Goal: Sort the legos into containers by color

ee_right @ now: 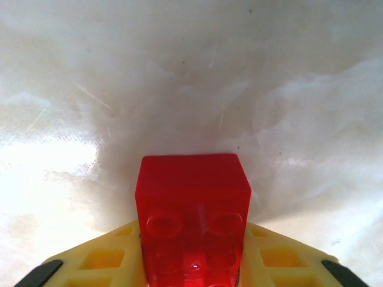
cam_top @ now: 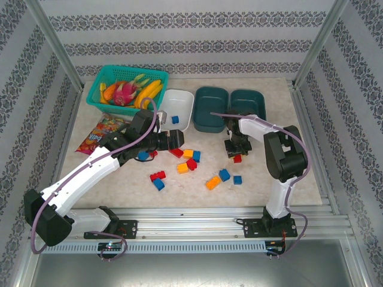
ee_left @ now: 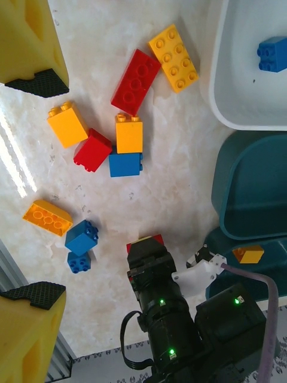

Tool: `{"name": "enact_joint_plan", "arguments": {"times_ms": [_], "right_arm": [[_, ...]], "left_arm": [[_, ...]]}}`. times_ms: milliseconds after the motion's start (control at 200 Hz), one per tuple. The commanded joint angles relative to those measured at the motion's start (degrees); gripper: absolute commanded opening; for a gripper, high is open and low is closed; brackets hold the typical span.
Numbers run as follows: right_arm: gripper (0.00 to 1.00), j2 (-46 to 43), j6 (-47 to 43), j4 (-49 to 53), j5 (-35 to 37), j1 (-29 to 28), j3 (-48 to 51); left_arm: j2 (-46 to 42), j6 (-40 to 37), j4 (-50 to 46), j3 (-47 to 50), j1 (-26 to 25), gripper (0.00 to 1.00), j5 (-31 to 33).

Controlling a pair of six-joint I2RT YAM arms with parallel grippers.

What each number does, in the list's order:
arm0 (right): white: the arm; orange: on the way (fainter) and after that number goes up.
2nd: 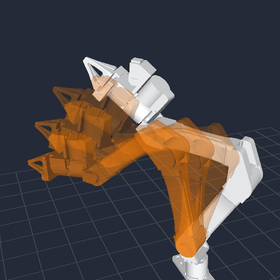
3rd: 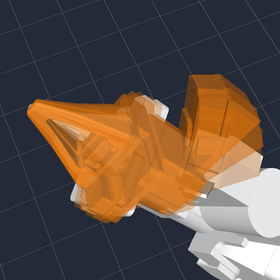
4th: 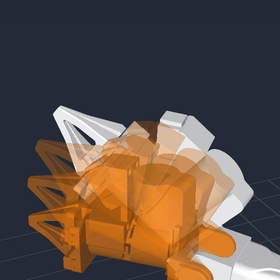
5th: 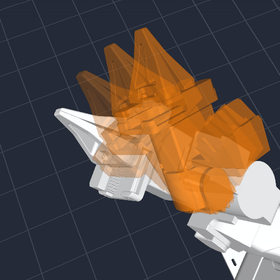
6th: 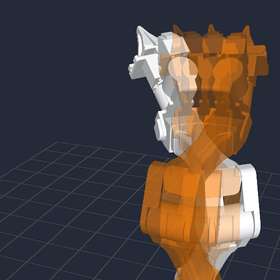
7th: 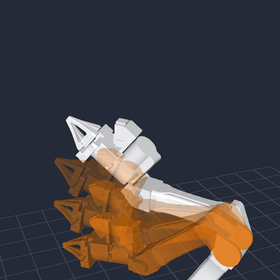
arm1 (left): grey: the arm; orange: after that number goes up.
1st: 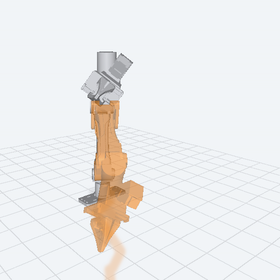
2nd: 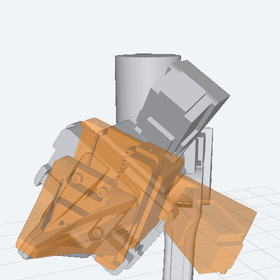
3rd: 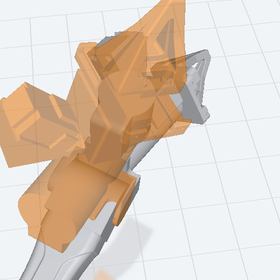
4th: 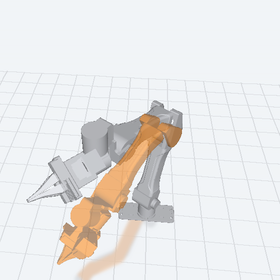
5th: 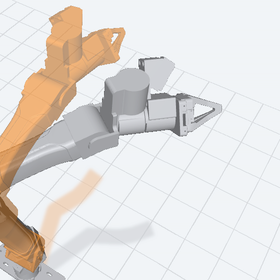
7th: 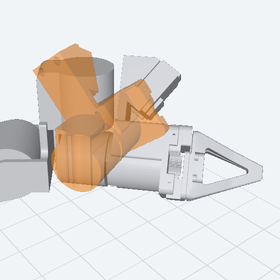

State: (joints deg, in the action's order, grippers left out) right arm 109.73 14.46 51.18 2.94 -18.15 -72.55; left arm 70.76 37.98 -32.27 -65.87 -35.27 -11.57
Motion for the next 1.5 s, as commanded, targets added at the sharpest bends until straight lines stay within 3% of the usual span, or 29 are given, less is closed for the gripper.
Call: {"name": "enact_joint_plan", "arguments": {"times_ms": [0, 210, 330, 659, 874, 1014, 1099, 1179, 1269, 1409, 1494], "right_arm": [[0.28, -3.72, 1.87, -0.63, 0.39, -0.99, 1.35], [0.27, -13.63, 6.9, 1.56, 1.28, -6.5, -1.77], [0.27, -13.55, 10.23, 0.5, -0.77, -7.81, -8.0], [0.26, 11.68, 9.8, 0.63, -2.43, -4.8, -37.4], [0.28, 25.52, 10.26, 2.42, -4.8, -2.77, -50.62], [0.34, 32.41, 9.71, 6.5, -6.55, -2.55, -59.08], [0.47, 34.76, 9.88, 8.89, -7.23, -2.33, -62.67], [0.6, 34.44, 10.23, 9.72, -7.4, -2.27, -63.92], [0.68, 31.18, 10.17, 9.28, -7.65, -2.36, -63.49], [0.69, 21.24, 9.12, 6.57, -7.44, -3.53, -59.3], [0.69, 10.71, 8.4, -1.13, -8.27, -5.08, -48.97]], "left_arm": [[-1.15, -0.23, 1.97, -0.05, -0.98, 0.83, -0.4], [-0.84, 0.92, 1.94, -2.77, -0.94, 0.83, 1.66], [1.76, 1.38, 2.96, -7.11, -0.46, 0.86, 3.12], [14.23, 0.48, 3.16, -18.1, 5.92, 0.87, -0.59], [18.55, -0.17, 2.27, -21.44, 8.98, 0.86, -1.32], [18.95, -0.34, 1.29, -21.17, 9.66, 0.86, -1.38], [18.21, -0.38, 0.34, -20.54, 9.69, 0.86, -1.02], [16.96, -0.18, -0.84, -19.76, 9.78, 0.86, -0.12], [15.31, 0.38, -3.5, -18.89, 9.86, 0.85, 1.77], [12.68, 3.18, -11.78, -17.22, 10.52, 0.84, 7.79], [10.75, 4.76, -15.2, -13.92, 12.31, 0.82, 8.88]]}}
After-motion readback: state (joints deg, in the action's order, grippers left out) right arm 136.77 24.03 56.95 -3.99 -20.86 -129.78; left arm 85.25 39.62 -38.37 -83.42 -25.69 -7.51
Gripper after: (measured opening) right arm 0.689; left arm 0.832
